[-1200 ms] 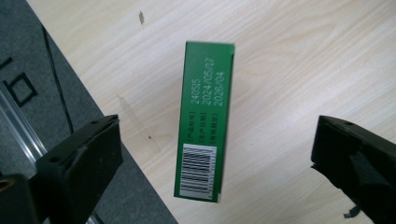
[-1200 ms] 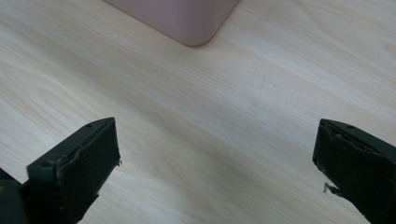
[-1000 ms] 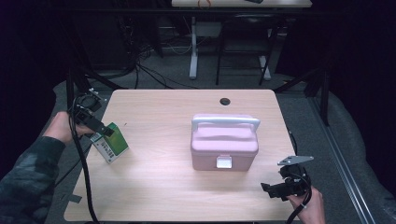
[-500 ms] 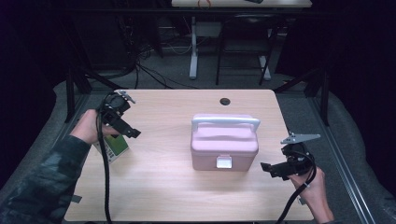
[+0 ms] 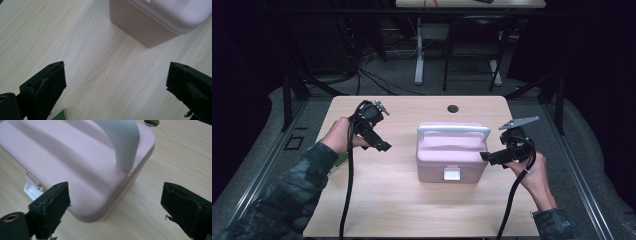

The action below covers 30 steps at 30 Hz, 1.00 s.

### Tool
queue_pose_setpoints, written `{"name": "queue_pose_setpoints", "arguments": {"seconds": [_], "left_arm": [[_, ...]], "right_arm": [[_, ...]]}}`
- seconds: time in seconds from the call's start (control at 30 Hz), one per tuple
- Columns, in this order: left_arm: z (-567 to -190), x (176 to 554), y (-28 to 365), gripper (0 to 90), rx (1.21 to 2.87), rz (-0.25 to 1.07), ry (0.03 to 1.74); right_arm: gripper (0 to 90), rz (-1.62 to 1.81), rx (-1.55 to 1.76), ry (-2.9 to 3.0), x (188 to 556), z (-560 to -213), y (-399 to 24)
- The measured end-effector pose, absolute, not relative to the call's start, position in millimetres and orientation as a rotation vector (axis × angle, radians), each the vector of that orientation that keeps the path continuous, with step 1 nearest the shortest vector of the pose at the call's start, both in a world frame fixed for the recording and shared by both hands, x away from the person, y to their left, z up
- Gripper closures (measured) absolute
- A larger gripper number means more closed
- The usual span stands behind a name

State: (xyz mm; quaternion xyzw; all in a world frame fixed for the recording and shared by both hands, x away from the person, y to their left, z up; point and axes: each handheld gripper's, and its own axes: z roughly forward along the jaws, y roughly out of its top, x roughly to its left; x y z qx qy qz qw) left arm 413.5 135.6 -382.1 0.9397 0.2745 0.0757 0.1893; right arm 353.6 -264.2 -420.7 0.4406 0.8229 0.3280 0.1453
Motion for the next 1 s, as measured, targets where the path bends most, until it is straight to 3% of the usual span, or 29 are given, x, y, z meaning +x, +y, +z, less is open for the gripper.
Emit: {"name": "queue_pose_setpoints", "arguments": {"seconds": [0.13,0.3,0.53,0.67,0.7,0.77,0.87,1.0], "left_arm": [[-381.8,416.1,114.5,9.6,2.677,0.188,0.715],[-378.5,420.0,88.6,18.8,2.689,0.164,0.658],[-377.9,427.9,48.6,30.4,2.740,0.144,0.595],[-381.7,434.2,35.9,43.5,2.744,0.145,0.592],[-384.0,435.4,33.2,52.8,2.744,0.136,0.580],[-383.9,435.7,32.7,55.5,2.755,0.132,0.572],[-382.8,434.7,32.7,68.7,2.752,0.155,0.558],[-382.8,434.8,32.5,72.7,2.764,0.181,0.559]], "right_arm": [[15.7,0.906,1.260,2.398,366.4,-413.4,-258.6],[34.1,0.804,1.224,2.451,382.6,-402.1,-250.5],[52.2,0.694,1.215,2.511,399.4,-395.3,-239.7],[62.2,0.666,1.202,2.543,403.8,-397.8,-234.5],[66.6,0.666,1.188,2.552,404.1,-399.0,-230.6],[67.6,0.657,1.183,2.552,404.0,-399.4,-229.0],[71.4,0.611,1.168,2.553,405.0,-399.2,-224.0],[72.1,0.591,1.161,2.563,405.9,-398.3,-220.8]]}}
